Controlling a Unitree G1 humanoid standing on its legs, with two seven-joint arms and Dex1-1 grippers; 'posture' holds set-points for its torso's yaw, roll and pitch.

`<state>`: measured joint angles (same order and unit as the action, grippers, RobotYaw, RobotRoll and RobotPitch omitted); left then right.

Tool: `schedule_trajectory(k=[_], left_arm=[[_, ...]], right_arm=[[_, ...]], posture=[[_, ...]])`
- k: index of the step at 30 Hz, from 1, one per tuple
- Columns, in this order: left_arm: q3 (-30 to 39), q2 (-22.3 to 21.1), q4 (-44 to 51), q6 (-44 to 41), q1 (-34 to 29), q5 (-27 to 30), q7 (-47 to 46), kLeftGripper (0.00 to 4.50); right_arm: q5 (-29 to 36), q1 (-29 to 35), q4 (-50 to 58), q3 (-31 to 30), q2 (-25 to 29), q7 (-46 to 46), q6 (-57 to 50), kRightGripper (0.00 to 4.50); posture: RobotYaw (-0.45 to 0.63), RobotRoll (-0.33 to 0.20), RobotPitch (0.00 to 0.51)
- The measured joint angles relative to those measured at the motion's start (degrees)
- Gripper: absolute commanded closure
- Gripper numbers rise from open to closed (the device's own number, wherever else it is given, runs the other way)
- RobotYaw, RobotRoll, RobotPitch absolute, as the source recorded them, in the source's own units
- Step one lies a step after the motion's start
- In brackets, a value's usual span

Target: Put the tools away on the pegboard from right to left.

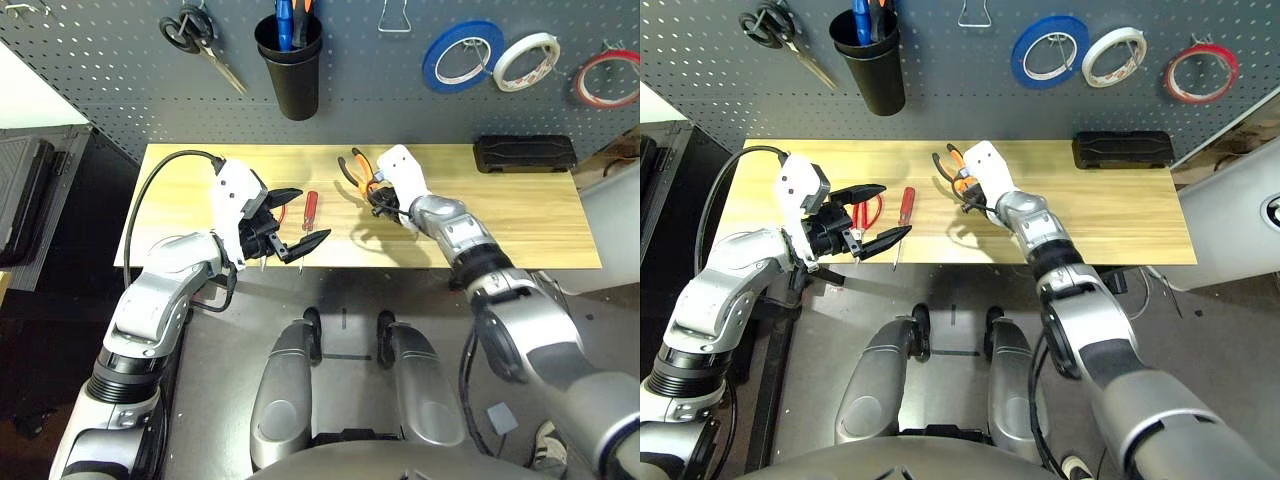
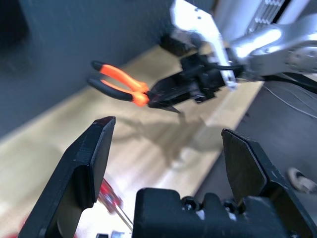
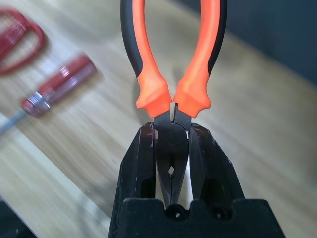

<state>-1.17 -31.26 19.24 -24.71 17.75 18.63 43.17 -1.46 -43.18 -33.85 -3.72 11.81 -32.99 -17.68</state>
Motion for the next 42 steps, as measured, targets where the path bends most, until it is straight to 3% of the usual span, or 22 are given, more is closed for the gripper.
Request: schedule_trajectory(k=[4,10,23,29,42], left_arm=[[1.5,-0.2,0.2,0.7,0.5,0.4,-0.1,0.0],[3.7,-0.4,2.0,0.2,0.4,2.6,-0.6,0.0],[5.7,0.7,2.9,-1.9,3.1,6.3,-3.7,0.0],[5.7,1.1,2.9,-2.0,3.7,7.0,-4.1,0.0],[6.7,1.2,4.7,-3.8,4.3,9.5,-6.0,0.0]], right_arm=[[2.5,2.2,9.9,0.0,2.4,-3.1,-3.0,3.75],[7.7,1.8,18.2,2.4,4.5,-5.6,-3.7,3.75],[11.5,-1.4,20.2,4.8,2.9,-0.9,6.0,3.75],[9.2,-4.5,16.5,4.6,0.6,4.9,15.5,3.75],[-0.6,-17.5,-4.5,4.3,-1.5,19.6,37.9,3.75]], posture=[[0.09,0.0,0.241],[0.09,0.0,0.244],[0.09,0.0,0.228],[0.09,0.0,0.219],[0.12,0.0,0.204]])
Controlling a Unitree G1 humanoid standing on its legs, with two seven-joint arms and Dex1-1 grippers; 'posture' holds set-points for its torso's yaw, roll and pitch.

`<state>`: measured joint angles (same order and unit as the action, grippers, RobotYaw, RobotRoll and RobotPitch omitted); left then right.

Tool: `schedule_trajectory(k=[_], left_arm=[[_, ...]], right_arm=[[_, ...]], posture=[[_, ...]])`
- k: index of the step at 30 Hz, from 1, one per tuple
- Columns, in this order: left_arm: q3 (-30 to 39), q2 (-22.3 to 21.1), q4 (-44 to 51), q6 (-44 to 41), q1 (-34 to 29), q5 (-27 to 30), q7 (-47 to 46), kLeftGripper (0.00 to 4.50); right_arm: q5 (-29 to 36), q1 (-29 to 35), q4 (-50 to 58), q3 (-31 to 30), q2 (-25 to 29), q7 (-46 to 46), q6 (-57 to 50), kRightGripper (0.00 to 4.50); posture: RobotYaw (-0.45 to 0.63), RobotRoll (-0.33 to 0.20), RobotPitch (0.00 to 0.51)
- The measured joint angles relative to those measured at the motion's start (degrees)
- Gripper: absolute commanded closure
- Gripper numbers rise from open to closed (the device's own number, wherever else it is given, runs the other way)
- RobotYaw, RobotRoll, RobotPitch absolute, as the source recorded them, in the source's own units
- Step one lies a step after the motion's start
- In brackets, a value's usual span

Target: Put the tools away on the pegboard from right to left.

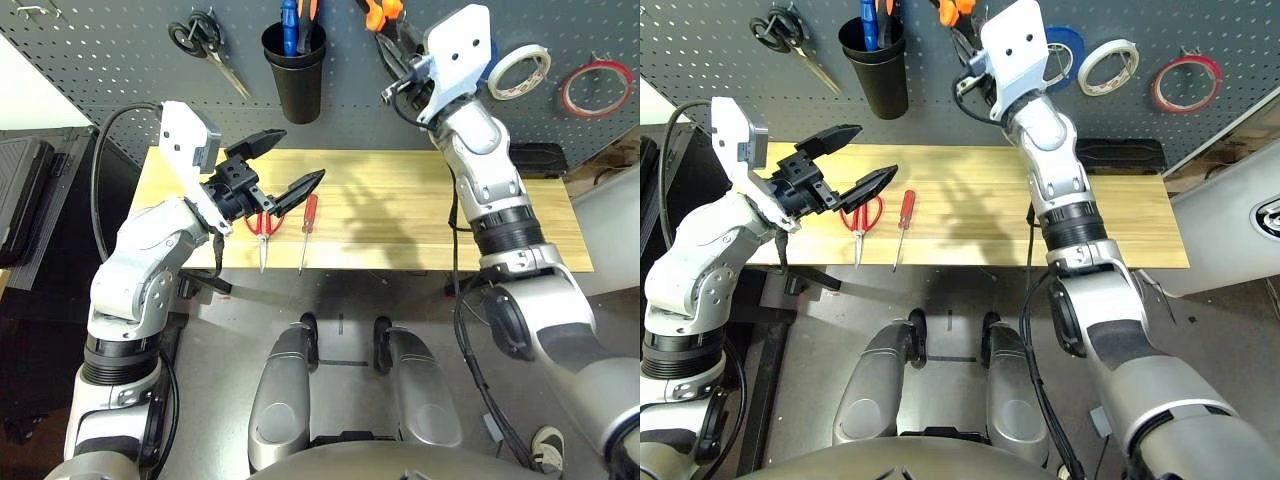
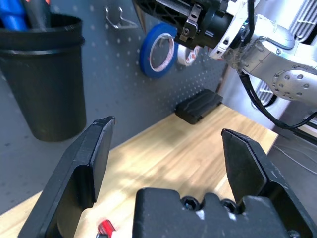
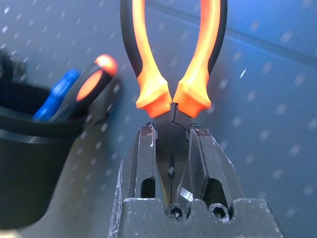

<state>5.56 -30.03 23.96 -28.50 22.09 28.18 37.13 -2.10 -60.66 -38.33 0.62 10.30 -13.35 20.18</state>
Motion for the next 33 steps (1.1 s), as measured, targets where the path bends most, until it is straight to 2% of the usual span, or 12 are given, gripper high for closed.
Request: schedule_trajectory(k=[5,13,33], left_arm=[[0.1,-0.2,0.4,-0.6,0.0,0.1,-0.2,0.0],[0.1,-0.5,0.8,-1.1,0.0,0.7,-0.3,0.0],[0.1,-1.5,2.9,-1.9,-0.6,0.9,-0.9,0.0]], right_arm=[[-2.4,-4.0,-7.8,0.0,0.0,5.0,5.6,3.75],[-4.6,-6.5,-16.0,0.0,0.1,10.7,9.9,3.75],[-5.3,-13.1,-29.6,0.1,-2.2,14.3,12.8,3.75]], posture=[[0.12,0.0,0.203],[0.12,0.0,0.199],[0.16,0.0,0.209]])
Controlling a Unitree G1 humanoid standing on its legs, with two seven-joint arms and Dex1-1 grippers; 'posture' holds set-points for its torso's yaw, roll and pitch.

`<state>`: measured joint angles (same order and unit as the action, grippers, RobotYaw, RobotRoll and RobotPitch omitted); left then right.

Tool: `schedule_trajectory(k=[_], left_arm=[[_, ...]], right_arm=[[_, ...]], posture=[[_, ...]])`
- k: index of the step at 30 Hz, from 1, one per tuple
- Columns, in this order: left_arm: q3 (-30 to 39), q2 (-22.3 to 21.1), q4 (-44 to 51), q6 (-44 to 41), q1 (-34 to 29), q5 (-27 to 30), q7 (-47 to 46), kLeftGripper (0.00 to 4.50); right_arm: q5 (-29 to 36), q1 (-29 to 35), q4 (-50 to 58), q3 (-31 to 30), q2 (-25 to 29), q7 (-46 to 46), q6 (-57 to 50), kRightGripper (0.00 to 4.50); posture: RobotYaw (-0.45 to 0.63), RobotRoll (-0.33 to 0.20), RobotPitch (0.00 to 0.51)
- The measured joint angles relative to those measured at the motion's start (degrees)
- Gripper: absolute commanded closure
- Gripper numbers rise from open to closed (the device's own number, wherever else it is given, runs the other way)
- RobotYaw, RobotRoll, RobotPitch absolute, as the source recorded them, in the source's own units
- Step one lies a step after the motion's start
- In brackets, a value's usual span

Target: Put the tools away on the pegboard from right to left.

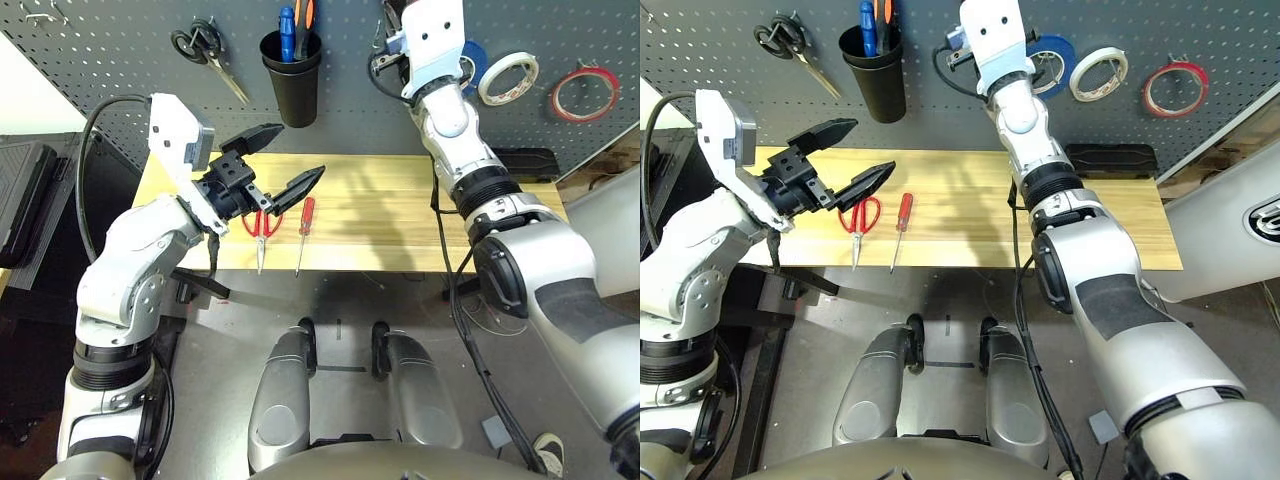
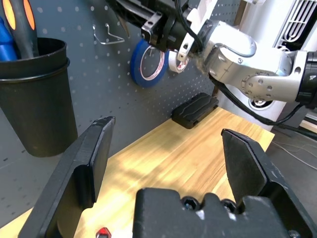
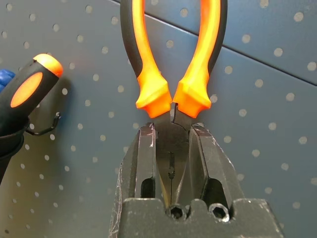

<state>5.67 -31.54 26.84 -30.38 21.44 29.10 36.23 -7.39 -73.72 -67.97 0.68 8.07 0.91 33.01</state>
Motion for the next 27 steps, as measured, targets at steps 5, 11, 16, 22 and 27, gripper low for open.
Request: schedule_trajectory(k=[5,11,16,22,27], left_arm=[[0.0,-0.1,1.6,-0.5,-0.7,0.0,-0.3,0.0],[0.0,-0.1,1.8,-0.6,-1.3,0.0,-0.8,0.0],[0.0,-0.1,1.9,-0.6,-1.6,0.0,-1.2,0.0],[0.0,-0.3,2.8,-1.0,-1.8,0.0,-1.7,0.0],[0.0,-0.8,3.8,-1.1,-2.2,0.0,-1.9,0.0]], right_arm=[[0.0,-0.2,-1.3,0.0,-0.2,-0.3,0.0,3.75],[-2.0,-0.7,-1.8,-1.7,0.0,-1.6,3.5,3.75],[-5.0,-0.9,-1.8,-3.9,0.0,-1.3,6.8,3.75],[-5.6,-1.6,-2.3,-4.0,0.1,-0.5,7.1,3.75],[-4.8,-2.2,-3.7,-3.1,0.1,-0.5,5.9,3.75]], posture=[[0.17,0.0,0.214],[0.17,0.0,0.216],[0.18,0.0,0.218],[0.19,0.0,0.221],[0.2,0.0,0.223]])
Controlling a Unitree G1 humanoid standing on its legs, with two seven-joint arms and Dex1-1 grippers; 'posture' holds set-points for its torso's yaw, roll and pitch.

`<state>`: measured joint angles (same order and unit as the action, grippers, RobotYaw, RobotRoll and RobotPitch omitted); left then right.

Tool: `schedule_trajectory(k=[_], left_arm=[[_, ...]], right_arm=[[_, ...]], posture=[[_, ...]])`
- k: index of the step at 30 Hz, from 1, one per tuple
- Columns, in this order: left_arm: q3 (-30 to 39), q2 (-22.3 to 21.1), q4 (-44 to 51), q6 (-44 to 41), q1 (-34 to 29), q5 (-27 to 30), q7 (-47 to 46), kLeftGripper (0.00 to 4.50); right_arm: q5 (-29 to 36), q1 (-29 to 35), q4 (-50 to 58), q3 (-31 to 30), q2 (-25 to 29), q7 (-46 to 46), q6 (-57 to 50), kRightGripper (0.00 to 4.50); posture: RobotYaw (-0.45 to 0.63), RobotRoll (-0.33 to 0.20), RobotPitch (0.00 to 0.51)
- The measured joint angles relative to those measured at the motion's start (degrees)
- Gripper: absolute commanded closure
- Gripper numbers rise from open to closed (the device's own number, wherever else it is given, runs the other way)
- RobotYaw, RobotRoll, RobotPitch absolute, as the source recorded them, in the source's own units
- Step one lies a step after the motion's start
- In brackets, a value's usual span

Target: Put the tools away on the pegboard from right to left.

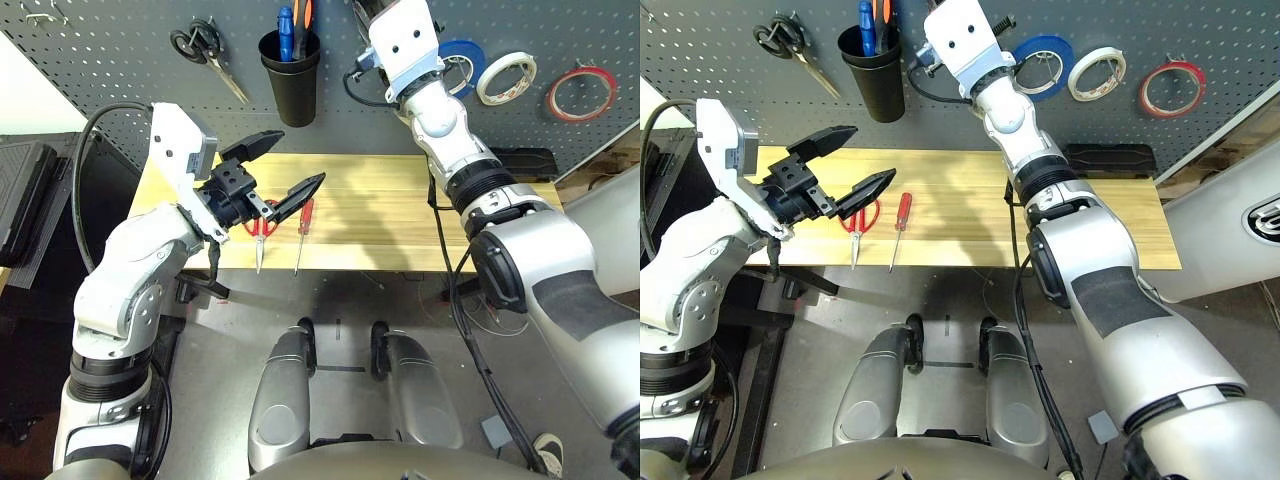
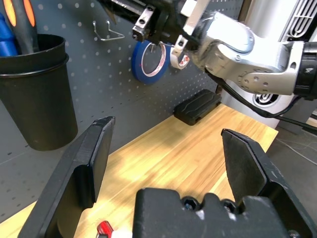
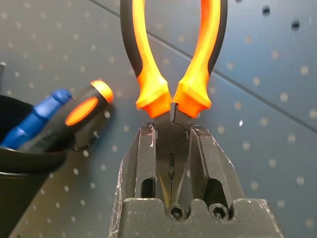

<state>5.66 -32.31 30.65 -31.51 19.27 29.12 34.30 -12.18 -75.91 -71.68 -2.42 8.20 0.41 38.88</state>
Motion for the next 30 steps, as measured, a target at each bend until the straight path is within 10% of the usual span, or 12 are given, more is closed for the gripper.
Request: schedule_trajectory(k=[30], left_arm=[[0.5,-0.4,4.3,-2.6,-2.2,0.4,-3.0,0.0]], right_arm=[[4.7,-2.4,-0.6,3.3,-1.2,-4.5,-3.0,3.75]], posture=[[0.22,0.0,0.224]])
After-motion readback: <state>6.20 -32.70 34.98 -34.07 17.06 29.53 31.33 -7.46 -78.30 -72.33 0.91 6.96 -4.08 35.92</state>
